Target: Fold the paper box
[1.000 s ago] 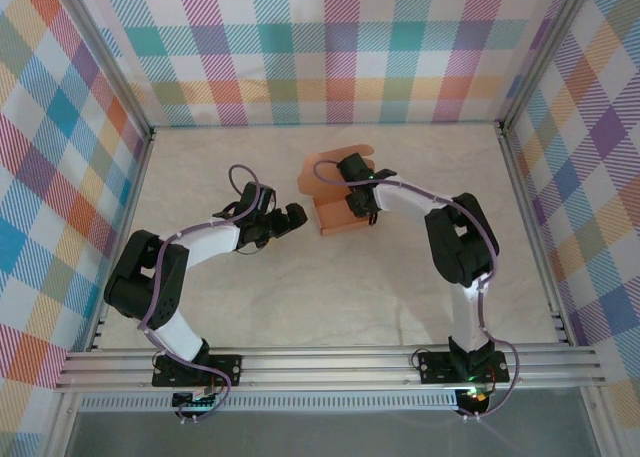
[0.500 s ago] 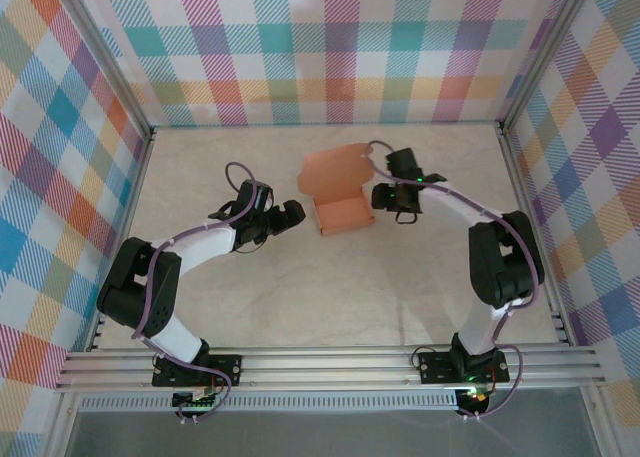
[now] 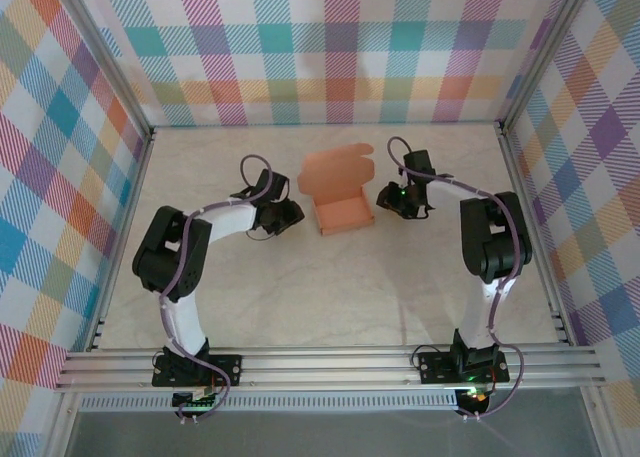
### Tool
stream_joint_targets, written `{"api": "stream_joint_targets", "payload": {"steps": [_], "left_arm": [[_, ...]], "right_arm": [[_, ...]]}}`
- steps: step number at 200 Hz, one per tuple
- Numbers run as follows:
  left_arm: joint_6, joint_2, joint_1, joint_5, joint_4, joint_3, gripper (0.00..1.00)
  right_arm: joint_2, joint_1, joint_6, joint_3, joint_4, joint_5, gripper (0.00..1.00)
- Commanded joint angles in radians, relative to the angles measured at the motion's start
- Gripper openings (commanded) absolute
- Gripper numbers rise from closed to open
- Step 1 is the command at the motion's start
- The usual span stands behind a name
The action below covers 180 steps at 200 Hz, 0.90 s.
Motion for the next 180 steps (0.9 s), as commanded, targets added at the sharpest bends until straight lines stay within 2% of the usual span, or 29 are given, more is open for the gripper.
{"api": "stream_joint_targets", "payload": {"steps": [1,30,90,180], "left_arm": [[0.018,0.032,-0.029,-0.008,-0.133,0.064,0.31],[0.021,0.056,-0.048,0.015,-0.149,0.091,0.27],[0.018,0.063,-0.078,0.059,-0.144,0.090,0.26],[0.001,-0.029,-0.129,0.058,-0.131,-0.025,0.26]], "right_arm": [[0.019,0.011,-0.016,0.012,0.003,-0.100,0.34],[0.002,0.012,-0.020,-0.014,0.016,-0.135,0.33],[-0.048,0.015,-0.013,-0.097,0.053,-0.175,0.32],[-0.178,0.047,0.004,-0.260,0.101,-0.183,0.32]]}}
